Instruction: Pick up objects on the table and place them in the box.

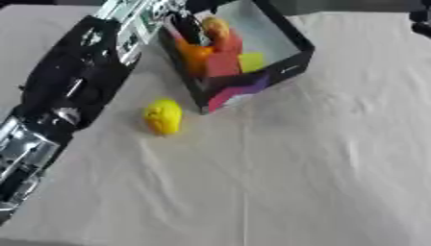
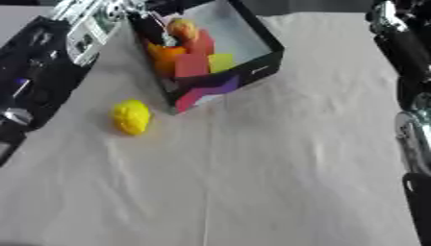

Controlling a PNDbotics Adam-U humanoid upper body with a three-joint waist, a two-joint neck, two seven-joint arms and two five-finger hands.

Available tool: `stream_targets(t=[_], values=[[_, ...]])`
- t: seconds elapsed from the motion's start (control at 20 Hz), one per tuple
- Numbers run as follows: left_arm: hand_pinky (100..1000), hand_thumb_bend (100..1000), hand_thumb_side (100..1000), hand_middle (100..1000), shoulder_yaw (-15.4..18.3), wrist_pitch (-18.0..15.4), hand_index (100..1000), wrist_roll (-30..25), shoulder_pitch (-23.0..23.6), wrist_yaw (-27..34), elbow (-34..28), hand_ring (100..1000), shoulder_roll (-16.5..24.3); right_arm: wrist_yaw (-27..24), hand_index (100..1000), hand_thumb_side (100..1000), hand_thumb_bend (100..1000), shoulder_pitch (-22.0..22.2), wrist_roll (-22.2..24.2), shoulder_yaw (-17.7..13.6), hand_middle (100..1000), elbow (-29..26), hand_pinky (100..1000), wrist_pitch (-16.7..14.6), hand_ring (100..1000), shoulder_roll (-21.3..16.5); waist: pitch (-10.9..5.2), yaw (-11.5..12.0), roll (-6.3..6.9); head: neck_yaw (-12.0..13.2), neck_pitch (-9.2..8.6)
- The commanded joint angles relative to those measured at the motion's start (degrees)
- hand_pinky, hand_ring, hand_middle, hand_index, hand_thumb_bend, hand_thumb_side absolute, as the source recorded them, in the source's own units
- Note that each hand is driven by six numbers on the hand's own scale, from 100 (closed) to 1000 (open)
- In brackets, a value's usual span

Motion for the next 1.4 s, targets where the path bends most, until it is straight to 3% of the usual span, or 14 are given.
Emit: stream_targets(t=[0.05, 0.3, 0.35, 0.4, 0.7, 0.95, 1.15, 1.4], values=[[662, 699, 437, 760, 1.41, 0.26, 877, 1.59, -1.02, 0.49, -0.25, 767, 0.61, -0.06, 796, 368, 100, -0.66, 0.10, -0.17, 676, -1.40, 784, -0.02, 707, -0.75, -1.10, 0.10, -0.07, 0.05, -0.51], [597, 564, 393, 705, 2.65, 2.84, 827, 3.70, -0.71, 8.09, -6.78, 711, 3.32, 0.02, 796, 368, 100, -0.25, -0.04, -0.23, 676, -1.39, 784, 0.05, 707, -1.17, -1.20, 0.60, -0.08, -0.38, -0.32], [586, 431, 486, 695, 2.65, 3.56, 807, 3.72, -0.49, 10.29, -8.98, 701, 4.40, 0.04, 796, 378, 100, -0.16, -0.09, -0.28, 677, -1.43, 784, 0.04, 707, -1.31, -1.23, 0.69, -0.05, -0.49, -0.28], [584, 525, 381, 693, 2.68, 4.10, 805, 3.43, -0.18, 12.65, -11.75, 700, 5.84, 0.07, 796, 368, 100, -0.03, -0.18, -0.36, 676, -1.48, 784, 0.02, 707, -1.50, -1.26, 0.81, 0.00, -0.65, -0.24], [579, 495, 316, 683, 2.27, 7.19, 782, -1.34, 3.51, 22.80, -29.47, 697, 16.20, 0.15, 796, 366, 100, 0.77, -0.57, -0.70, 676, -1.58, 784, -0.01, 708, -2.47, -1.68, 1.69, 0.38, -1.89, 0.13], [608, 510, 372, 706, 1.58, 10.30, 793, -7.39, 9.26, 29.38, -42.61, 723, 26.07, 0.35, 796, 362, 100, 1.15, -0.67, -0.79, 676, -1.65, 783, 0.07, 708, -3.26, -1.82, 2.10, 0.65, -3.27, 0.07], [604, 495, 408, 703, 3.90, 14.15, 795, -8.81, 16.25, 35.55, -53.39, 718, 33.79, 0.41, 796, 361, 100, 1.09, -0.78, -0.91, 677, -1.84, 783, 0.10, 708, -3.60, -1.56, 2.01, 0.61, -3.95, -0.37], [612, 505, 480, 706, 5.23, 12.34, 800, -6.89, 24.15, 43.91, -55.86, 723, 40.36, 0.44, 797, 359, 100, 0.86, -1.02, -1.09, 677, -2.03, 783, 0.07, 709, -3.84, -1.39, 1.83, 0.73, -4.39, -0.74]])
